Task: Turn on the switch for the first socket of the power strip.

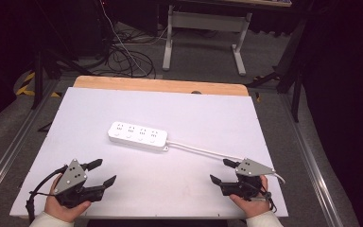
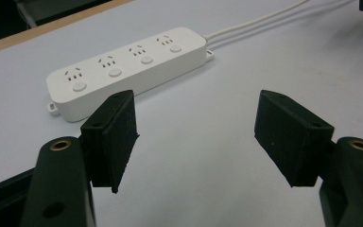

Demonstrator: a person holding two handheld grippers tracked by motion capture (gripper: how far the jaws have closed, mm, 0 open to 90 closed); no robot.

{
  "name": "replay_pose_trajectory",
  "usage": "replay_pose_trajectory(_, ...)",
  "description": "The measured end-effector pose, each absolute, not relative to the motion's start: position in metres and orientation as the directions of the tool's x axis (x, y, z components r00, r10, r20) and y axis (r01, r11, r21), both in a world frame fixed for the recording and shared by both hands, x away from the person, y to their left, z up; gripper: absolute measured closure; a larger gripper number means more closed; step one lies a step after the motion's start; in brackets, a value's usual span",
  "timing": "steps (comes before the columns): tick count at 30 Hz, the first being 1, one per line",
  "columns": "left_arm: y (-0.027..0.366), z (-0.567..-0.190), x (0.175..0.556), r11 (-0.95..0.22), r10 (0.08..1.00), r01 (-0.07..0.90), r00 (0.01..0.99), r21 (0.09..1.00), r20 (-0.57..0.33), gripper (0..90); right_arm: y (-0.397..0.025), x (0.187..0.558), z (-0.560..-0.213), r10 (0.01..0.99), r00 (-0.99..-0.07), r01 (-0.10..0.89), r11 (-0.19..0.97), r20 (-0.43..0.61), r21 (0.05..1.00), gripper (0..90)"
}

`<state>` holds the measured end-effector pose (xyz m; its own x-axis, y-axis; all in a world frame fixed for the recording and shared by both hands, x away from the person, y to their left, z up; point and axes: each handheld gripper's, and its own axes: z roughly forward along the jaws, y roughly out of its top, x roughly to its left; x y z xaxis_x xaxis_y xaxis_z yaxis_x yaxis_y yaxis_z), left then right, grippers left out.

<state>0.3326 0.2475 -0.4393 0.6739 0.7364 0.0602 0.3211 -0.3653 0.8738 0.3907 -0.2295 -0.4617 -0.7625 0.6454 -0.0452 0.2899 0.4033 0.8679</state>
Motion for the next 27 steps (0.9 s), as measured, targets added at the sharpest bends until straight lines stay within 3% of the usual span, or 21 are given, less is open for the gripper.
replay_pose_trajectory(10,0.244,-0.426,0.342,-0.332,0.734,0.359,0.679,0.872,0.000,29.7,-0.228,0.390,-0.463,0.642,-0.765,0.292,0.411,-0.047,0.863,26.2)
replay_pose_trajectory(27,0.224,-0.399,0.364,-0.371,0.719,0.358,0.694,0.857,0.022,29.2,-0.232,0.387,-0.466,0.650,-0.759,0.310,0.413,-0.039,0.856,26.2)
